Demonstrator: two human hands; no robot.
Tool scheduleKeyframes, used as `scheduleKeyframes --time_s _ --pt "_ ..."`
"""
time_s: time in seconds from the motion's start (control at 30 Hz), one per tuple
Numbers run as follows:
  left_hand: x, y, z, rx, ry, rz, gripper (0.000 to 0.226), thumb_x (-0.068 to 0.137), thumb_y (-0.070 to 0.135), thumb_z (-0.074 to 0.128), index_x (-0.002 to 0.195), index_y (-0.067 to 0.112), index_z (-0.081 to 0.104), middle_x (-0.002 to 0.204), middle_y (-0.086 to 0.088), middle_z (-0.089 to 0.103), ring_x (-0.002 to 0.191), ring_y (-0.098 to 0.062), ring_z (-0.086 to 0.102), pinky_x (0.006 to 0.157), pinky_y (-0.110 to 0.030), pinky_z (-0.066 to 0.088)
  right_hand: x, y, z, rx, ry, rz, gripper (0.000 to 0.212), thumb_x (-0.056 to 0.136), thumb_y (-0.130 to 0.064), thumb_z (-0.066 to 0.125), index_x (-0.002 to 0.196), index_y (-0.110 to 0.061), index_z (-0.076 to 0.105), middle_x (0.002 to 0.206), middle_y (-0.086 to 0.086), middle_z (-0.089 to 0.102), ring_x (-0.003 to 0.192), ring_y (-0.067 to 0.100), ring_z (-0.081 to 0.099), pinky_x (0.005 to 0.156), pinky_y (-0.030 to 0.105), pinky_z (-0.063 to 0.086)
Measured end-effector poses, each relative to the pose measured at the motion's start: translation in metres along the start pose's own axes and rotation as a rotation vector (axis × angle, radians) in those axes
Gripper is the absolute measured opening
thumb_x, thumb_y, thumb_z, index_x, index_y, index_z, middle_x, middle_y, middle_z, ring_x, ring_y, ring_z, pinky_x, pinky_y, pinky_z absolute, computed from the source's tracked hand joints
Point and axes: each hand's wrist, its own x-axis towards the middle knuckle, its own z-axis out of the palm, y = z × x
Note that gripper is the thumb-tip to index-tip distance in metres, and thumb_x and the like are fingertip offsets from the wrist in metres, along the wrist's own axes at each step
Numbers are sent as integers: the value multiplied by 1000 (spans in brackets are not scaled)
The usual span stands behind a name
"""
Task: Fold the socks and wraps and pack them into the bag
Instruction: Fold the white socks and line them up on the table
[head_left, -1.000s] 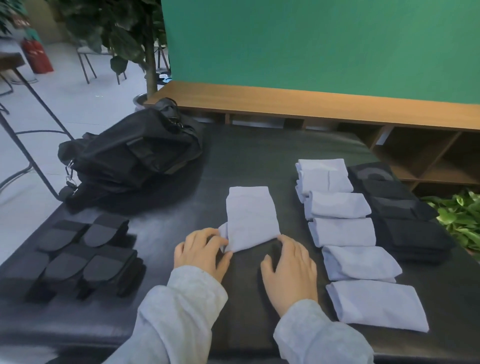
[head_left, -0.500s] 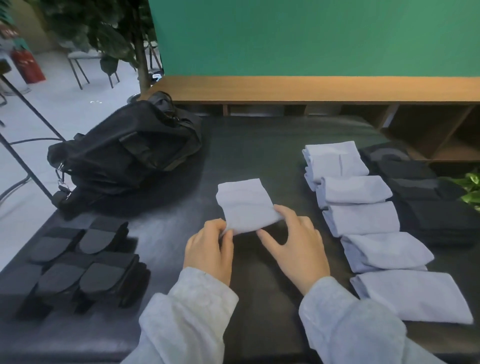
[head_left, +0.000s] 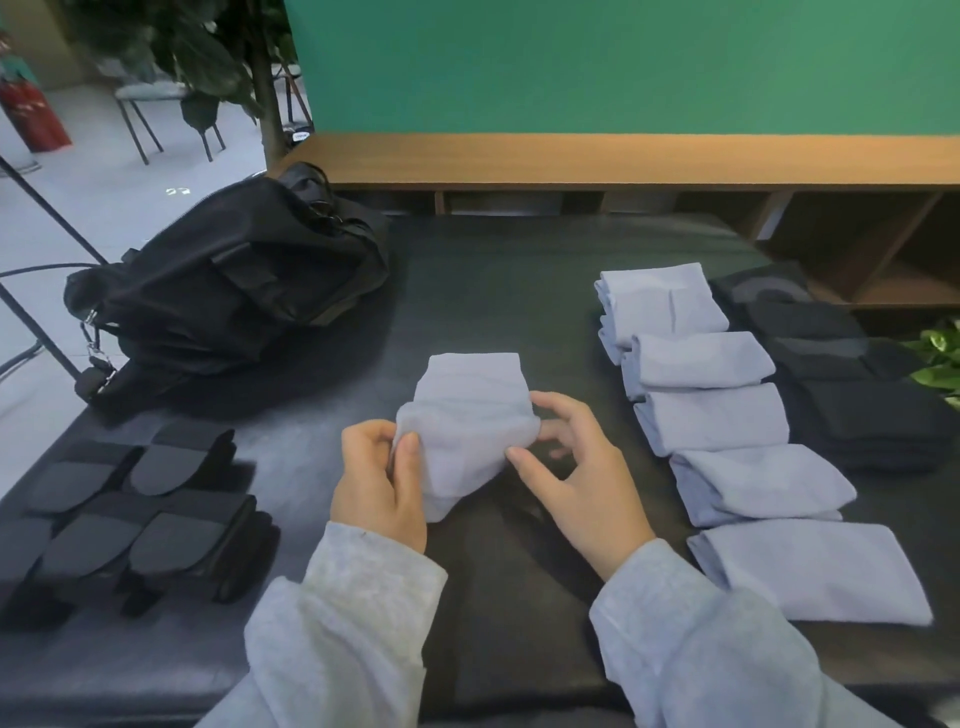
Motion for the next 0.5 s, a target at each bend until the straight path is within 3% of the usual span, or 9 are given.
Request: scheduleKeyframes --time_s 0.13,0.27,0.37,0.5 --pt "1 -1 3 -32 17 -24 18 91 25 52 99 20 36 81 12 50 71 -2 51 59 -11 35 -1 2 1 44 36 -32 38 88 -19 63 101 -45 39 88 -9 59 84 10 59 78 20 49" --pt "1 -7 5 -18 -15 45 21 90 22 54 90 37 39 75 15 53 63 -5 52 57 -14 36 1 4 2 5 68 -96 32 92 -15 56 85 -43 44 86 -11 50 72 18 56 66 33 52" --pt "0 -10 4 55 -24 166 32 89 9 54 78 39 51 53 12 42 49 -3 43 50 -8 34 1 4 3 5 83 -133 33 92 -7 54 80 -37 48 89 -14 50 72 10 53 55 21 49" --pt "-2 -13 3 62 -34 204 30 85 -4 55 85 25 64 68 18 48 63 7 50 61 0 34 -3 4 1 -84 29 -154 11 91 -13 57 99 -17 63 94 -18 56 85 -3 53 74 6 39"
